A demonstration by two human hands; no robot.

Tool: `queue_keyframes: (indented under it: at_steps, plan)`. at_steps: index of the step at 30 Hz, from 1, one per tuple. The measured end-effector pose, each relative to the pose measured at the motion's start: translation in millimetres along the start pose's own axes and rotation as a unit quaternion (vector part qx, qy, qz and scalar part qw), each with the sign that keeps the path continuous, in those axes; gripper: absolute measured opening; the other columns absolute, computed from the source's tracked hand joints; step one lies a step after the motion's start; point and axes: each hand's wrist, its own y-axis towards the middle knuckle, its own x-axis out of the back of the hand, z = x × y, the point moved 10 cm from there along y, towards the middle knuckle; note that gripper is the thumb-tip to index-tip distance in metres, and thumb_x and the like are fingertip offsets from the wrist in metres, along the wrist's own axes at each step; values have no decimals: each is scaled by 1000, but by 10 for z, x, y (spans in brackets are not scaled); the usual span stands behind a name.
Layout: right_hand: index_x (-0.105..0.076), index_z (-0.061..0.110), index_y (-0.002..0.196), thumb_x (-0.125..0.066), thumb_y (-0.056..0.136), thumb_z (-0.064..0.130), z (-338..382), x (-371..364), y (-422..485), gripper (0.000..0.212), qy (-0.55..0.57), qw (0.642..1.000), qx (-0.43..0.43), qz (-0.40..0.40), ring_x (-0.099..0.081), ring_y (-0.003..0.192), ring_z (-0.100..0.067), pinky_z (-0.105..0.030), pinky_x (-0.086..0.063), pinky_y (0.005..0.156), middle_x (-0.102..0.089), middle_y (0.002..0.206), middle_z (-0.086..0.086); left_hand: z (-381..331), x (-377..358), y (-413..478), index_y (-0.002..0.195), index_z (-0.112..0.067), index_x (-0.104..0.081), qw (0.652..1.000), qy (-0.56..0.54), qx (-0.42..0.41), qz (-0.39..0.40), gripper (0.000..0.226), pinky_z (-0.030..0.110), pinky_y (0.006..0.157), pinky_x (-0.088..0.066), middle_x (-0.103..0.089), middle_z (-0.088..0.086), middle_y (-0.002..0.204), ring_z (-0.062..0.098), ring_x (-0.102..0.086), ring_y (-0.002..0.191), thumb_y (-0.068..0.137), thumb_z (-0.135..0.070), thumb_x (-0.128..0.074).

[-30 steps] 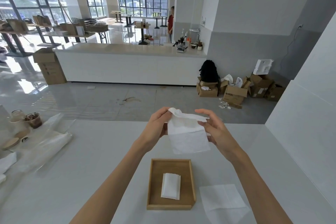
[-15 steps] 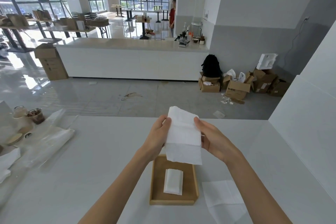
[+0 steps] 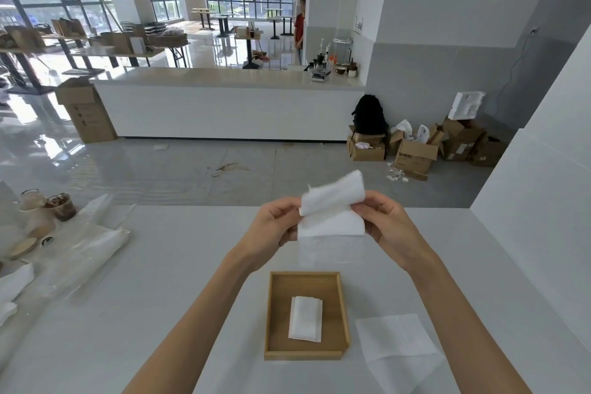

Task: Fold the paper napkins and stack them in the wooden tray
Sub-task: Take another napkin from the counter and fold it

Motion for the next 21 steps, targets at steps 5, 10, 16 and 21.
queue_keyframes:
  at_steps: [5, 10, 16, 21]
  plan:
    - [-80, 17, 74, -46, 96, -13, 221, -22, -57, 50, -97, 991, 95, -16, -67, 88, -13, -17, -50, 62, -75, 95, 7, -81, -78, -16, 90, -15, -76, 997, -72, -1, 0, 38, 28, 59, -56, -66, 12, 92, 26, -56, 78, 104, -1, -43]
    - [-80, 10, 80, -48, 94, -13, 258, 82, -66, 42, -99, 985, 132, -46, -69, 101, -22, -20, -53, 71, -76, 104, -4, 69, -100, 0, 131, -5, -59, 987, -147, 58, -11, 30, 35, 72, -60, -67, 20, 119, 29, -63, 90, 105, -15, -49]
    - [-78, 13, 91, -48, 99, -5, 224, 102, -86, 37, -120, 985, 117, -41, -68, 96, -15, -21, -52, 64, -75, 100, 4, 140, -104, -28, 130, -3, -61, 991, -110, 80, -17, 35, 36, 73, -62, -69, 21, 122, 31, -66, 91, 107, -23, -46]
    - [-76, 10, 99, -46, 100, -6, 214, 70, -110, 34, -130, 984, 117, -17, -67, 98, -13, -19, -53, 64, -73, 104, 3, 148, -53, 25, 116, -13, -74, 996, -32, 75, -45, 36, 41, 74, -57, -60, 17, 107, 34, -51, 93, 106, -30, -44]
